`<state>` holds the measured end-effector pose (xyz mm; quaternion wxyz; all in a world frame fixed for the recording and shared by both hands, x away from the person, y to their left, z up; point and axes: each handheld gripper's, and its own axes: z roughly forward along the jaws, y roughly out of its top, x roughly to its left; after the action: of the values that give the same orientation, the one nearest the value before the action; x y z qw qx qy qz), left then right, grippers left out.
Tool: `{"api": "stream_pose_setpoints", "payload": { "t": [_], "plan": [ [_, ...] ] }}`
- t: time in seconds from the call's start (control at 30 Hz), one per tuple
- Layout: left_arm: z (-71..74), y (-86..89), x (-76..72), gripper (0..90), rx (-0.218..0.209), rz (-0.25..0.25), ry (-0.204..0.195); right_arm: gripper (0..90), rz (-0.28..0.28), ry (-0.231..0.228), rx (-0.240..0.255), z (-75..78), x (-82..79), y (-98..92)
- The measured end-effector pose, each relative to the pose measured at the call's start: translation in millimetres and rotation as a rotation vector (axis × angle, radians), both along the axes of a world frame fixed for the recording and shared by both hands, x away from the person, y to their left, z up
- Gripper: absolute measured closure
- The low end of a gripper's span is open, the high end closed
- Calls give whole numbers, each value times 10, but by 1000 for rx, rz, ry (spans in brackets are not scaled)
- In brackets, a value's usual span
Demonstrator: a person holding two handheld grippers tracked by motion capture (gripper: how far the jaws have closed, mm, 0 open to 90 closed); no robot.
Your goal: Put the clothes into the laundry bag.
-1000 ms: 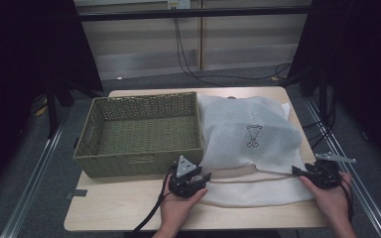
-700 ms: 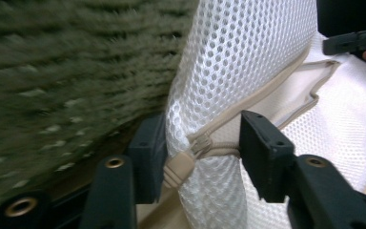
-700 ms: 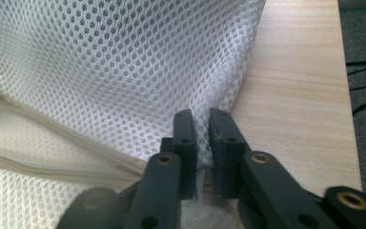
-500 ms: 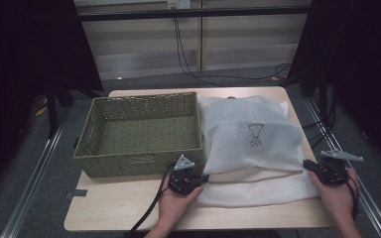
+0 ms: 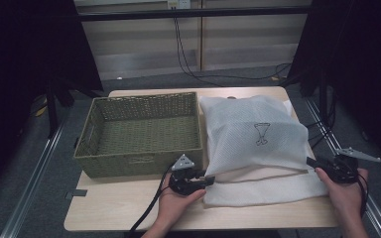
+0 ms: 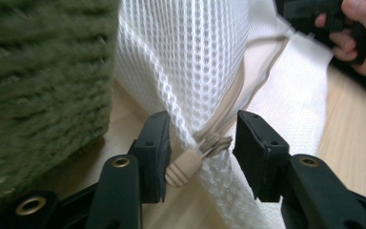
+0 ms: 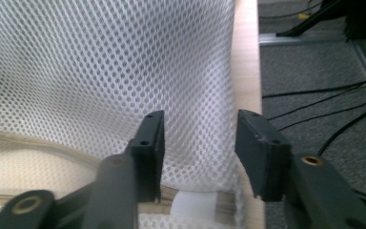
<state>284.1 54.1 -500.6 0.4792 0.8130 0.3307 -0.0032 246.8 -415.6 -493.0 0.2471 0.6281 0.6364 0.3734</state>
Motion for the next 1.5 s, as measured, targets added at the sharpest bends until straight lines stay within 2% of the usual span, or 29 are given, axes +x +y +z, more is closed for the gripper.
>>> {"api": "stream_pose_setpoints", "payload": {
  "t": [0.03, 0.1, 0.13, 0.17, 0.2, 0.23, 0.27, 0.3, 0.33, 0.4, 0.47, 0.5, 0.53, 0.63, 0.7, 0.77, 0.8, 0.87, 0.9, 0.97, 1.0, 1.07, 1.13, 1.23, 1.27, 1.37, 1.47, 1.5],
  "plan": [
    [-15, -20, 1, 663, 26, -7, -1, 563, 12, 18, -19, -26, 27, 27],
    [-40, -53, 0, 732, 67, -18, -2, 593, 33, 59, -41, -73, 74, 78],
    [-42, -57, -5, 752, 93, 1, -15, 628, 43, 73, -52, -86, 86, 88],
    [-40, -45, 0, 772, 117, 25, -22, 697, 41, 79, -65, -96, 92, 107],
    [-40, -19, 17, 796, 144, 45, -42, 864, 30, 88, -113, -107, 92, 126],
    [-43, 10, 34, 803, 164, 51, -58, 900, 35, 86, -137, -122, 89, 128],
    [-55, 28, 51, 805, 170, 60, -60, 900, 35, 79, -126, -132, 92, 110],
    [-65, 50, 72, 807, 160, 67, -51, 900, 25, 83, -107, -133, 95, 97],
    [-68, 68, 88, 807, 148, 67, -34, 900, 22, 87, -116, -127, 103, 103],
    [-72, 61, 77, 805, 140, 54, -42, 900, 3, 90, -152, -121, 116, 155],
    [-64, 82, 44, 792, 110, 26, -59, 900, -23, 88, -160, -125, 121, 170],
    [-56, 113, 28, 764, 79, 26, -67, 897, -25, 77, -159, -131, 114, 183],
    [-50, 156, 16, 718, 38, 25, -72, 857, -16, 62, -170, -138, 96, 195],
    [-42, 300, -23, 585, 19, 41, -92, 660, -2, 34, -177, -102, 15, 242],
    [-35, 426, -38, 554, -28, 45, -97, 562, -4, 20, -166, -56, -52, 282],
    [-28, 535, -60, 502, -29, 50, -119, 491, 17, -2, -132, -28, -121, 326],
    [-25, 586, -76, 485, -16, 51, -132, 463, 41, -14, -114, -15, -153, 356],
    [-21, 707, -103, 429, -5, 66, -141, 421, 100, -42, -83, 6, -196, 426],
    [-19, 778, -116, 393, -21, 76, -134, 397, 127, -55, -76, 14, -203, 467],
    [-8, 928, -146, 380, -44, 93, -138, 369, 191, -77, -63, 28, -200, 551],
    [-5, 995, -159, 371, -40, 99, -147, 358, 209, -81, -55, 35, -198, 594],
    [-7, 1118, -179, 350, -37, 105, -152, 328, 260, -97, -7, 34, -180, 655],
    [-4, 1222, -195, 321, -43, 104, -154, 296, 305, -95, 26, 18, -161, 706],
    [6, 1343, -227, 290, -43, 100, -166, 256, 362, -94, 33, -2, -157, 775],
    [11, 1380, -233, 274, -29, 103, -172, 250, 385, -96, 45, -5, -156, 789],
    [13, 1481, -238, 200, -27, 113, -172, 210, 428, -97, 66, -12, -160, 830],
    [27, 1586, -256, 161, -32, 126, -161, 168, 457, -96, 54, -18, -175, 886],
    [27, 1625, -256, 144, -34, 112, -162, 151, 469, -96, 51, -19, -182, 906]
  ]
}}
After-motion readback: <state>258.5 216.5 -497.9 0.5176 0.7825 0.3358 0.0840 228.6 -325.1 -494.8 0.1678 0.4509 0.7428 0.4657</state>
